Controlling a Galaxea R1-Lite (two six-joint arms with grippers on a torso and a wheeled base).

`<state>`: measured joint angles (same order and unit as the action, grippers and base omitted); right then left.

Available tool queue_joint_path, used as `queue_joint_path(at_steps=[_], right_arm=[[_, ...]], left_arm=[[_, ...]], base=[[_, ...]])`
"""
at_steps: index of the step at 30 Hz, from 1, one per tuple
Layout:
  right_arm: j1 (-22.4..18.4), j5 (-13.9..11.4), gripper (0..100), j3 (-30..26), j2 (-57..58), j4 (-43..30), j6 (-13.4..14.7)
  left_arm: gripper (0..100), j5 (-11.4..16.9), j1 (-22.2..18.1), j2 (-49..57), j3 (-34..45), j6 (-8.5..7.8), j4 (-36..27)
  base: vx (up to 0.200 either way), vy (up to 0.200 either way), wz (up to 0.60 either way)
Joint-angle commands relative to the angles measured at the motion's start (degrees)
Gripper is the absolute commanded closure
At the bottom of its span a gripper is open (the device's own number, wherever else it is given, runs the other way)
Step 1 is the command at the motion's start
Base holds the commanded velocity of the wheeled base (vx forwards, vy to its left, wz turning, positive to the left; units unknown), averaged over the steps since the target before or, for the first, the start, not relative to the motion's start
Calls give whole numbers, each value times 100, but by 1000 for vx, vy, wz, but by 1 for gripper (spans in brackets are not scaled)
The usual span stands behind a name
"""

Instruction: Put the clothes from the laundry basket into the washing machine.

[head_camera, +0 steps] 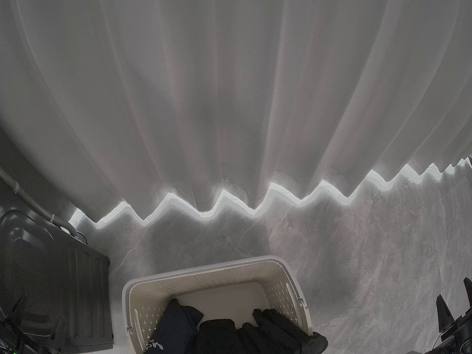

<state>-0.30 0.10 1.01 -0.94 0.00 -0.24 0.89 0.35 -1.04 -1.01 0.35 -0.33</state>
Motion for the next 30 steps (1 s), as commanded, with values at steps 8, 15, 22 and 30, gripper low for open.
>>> queue_joint_path(at_steps=[8,15,22,30], right_arm=[[4,-1,0,-101,94,0,-2],[-5,-1,0,-101,94,0,-2],[4,-1,0,-101,94,0,-2],[4,-1,0,-101,94,0,-2]], left_arm=[[0,-1,0,104,101,9,-2],[0,-1,9,104,101,9,-2],[0,-1,9,104,101,9,-2],[0,-1,9,104,101,9,-2]], base=[[-200,0,0],[-200,0,0],[-200,0,0],[-200,0,0]])
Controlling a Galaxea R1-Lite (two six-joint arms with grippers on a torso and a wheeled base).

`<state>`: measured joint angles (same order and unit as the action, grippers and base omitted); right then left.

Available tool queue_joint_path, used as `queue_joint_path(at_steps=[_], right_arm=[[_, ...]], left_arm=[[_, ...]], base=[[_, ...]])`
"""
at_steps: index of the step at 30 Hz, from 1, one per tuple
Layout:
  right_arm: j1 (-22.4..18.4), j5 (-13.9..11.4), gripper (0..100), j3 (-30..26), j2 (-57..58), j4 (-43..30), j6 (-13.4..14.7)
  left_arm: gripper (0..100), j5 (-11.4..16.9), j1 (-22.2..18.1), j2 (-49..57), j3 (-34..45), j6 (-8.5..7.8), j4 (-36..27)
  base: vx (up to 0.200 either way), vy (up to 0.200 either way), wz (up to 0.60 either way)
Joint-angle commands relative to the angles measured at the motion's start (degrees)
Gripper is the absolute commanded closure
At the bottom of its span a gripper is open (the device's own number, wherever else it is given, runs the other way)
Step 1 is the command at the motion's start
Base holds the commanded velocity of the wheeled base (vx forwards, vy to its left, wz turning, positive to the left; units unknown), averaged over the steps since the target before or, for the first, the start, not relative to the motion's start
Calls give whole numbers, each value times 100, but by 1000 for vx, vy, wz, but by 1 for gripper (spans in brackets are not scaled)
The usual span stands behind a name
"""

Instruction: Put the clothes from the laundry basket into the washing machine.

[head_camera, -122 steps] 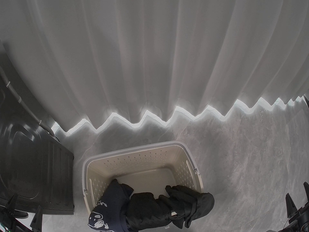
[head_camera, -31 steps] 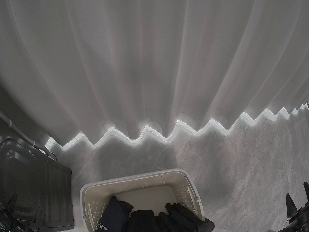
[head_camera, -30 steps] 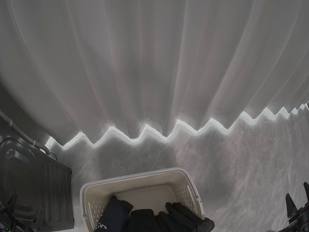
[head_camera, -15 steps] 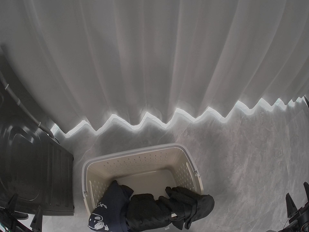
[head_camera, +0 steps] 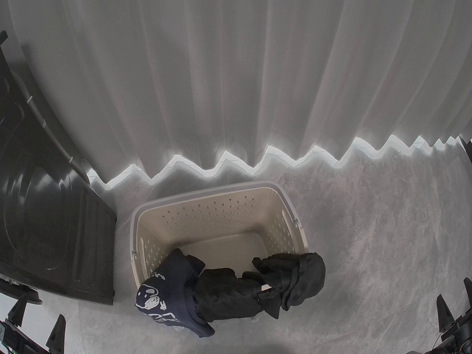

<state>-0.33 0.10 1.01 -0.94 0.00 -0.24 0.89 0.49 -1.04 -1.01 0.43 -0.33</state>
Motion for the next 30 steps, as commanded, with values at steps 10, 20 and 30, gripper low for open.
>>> queue_joint_path(at_steps=[10,20,30], right_arm=[[-2,-1,0,-101,94,0,-2],[7,-1,0,-101,94,0,-2],[-2,-1,0,-101,94,0,-2]], left_arm=[[0,-1,-5,104,101,1,-2],[0,-1,-5,104,101,1,-2],[0,34,-5,104,101,19,-2]], base=[[-200,0,0],[-160,0,0],[0,120,0]])
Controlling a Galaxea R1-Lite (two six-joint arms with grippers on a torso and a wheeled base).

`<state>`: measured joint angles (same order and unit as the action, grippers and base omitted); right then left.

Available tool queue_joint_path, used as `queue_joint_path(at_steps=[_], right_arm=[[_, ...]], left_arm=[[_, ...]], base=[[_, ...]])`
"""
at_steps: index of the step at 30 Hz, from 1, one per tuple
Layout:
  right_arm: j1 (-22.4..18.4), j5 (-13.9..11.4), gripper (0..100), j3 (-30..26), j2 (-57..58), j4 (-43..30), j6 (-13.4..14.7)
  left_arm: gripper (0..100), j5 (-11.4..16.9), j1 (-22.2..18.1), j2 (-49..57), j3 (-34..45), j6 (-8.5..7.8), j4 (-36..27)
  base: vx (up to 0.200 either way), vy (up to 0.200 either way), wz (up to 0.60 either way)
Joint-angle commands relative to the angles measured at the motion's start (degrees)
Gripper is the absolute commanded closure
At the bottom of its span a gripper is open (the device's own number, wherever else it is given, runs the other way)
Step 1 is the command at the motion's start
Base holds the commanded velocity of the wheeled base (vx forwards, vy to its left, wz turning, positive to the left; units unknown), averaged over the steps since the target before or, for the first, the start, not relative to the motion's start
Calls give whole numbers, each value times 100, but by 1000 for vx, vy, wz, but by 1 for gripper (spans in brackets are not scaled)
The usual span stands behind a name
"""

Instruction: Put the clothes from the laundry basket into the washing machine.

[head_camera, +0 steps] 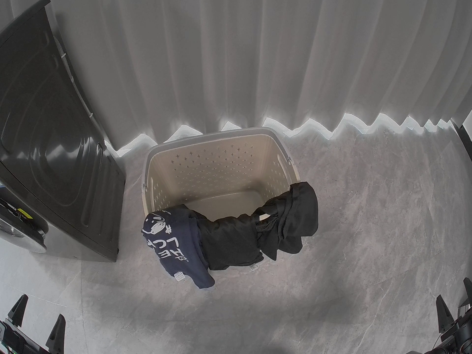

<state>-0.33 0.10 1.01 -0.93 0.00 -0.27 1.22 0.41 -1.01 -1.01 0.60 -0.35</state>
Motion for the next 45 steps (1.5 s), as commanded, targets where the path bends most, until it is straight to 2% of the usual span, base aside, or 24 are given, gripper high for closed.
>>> queue_joint_path(at_steps=[1,24,30,42,45], right_arm=[[-2,-1,0,-101,93,0,-8],[-2,-1,0,-101,93,0,-8],[-2,-1,0,-101,93,0,-8],[-2,-1,0,-101,93,0,-8],[-2,-1,0,-101,93,0,-8]], left_arm=[[0,1,2,101,101,2,0],[0,-8,2,101,101,2,0],[0,1,2,101,101,2,0],[0,-8,2,101,101,2,0],[0,1,2,101,101,2,0]], base=[[0,200,0],[0,200,0],[0,0,0],[-200,0,0],[0,0,0]])
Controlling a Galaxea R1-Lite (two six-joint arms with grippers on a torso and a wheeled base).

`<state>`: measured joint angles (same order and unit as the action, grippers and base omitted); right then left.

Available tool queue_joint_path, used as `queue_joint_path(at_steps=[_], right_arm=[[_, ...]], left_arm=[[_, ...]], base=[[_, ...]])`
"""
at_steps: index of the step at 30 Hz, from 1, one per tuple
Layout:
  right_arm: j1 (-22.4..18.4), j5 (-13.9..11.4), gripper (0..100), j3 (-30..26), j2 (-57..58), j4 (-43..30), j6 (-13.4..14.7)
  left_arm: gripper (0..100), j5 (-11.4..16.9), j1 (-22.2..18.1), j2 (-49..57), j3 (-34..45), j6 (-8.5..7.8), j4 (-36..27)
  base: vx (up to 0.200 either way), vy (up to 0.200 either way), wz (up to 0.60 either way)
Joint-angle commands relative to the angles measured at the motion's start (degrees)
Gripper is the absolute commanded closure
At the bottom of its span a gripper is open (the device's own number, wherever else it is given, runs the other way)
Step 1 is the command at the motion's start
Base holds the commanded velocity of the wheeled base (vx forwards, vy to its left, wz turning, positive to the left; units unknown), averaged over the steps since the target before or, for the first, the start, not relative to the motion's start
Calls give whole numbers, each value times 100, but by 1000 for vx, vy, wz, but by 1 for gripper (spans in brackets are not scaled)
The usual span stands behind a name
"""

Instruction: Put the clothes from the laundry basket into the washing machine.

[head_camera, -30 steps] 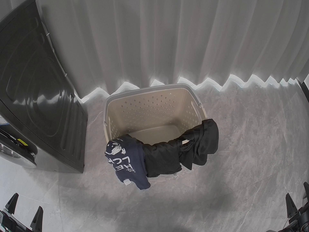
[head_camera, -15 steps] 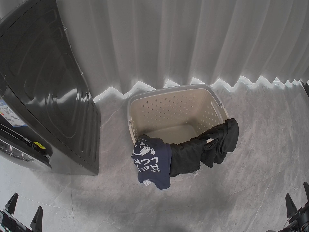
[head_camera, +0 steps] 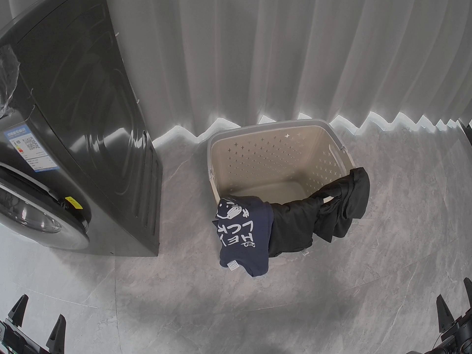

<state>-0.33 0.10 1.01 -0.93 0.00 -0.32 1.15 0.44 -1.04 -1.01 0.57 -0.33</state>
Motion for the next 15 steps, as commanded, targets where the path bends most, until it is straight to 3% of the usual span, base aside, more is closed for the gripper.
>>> queue_joint_path(at_steps=[1,3,12,15], right_arm=[[-2,-1,0,-101,93,0,-3],[-2,-1,0,-101,93,0,5],[-2,-1,0,-101,93,0,5],[-11,8,0,-101,93,0,5]], left_arm=[[0,8,0,104,101,4,-2],[0,8,0,104,101,4,-2],[0,8,0,104,101,4,-2],[0,8,0,104,101,4,-2]], base=[[0,0,0],[0,0,0],[0,200,0],[0,0,200]])
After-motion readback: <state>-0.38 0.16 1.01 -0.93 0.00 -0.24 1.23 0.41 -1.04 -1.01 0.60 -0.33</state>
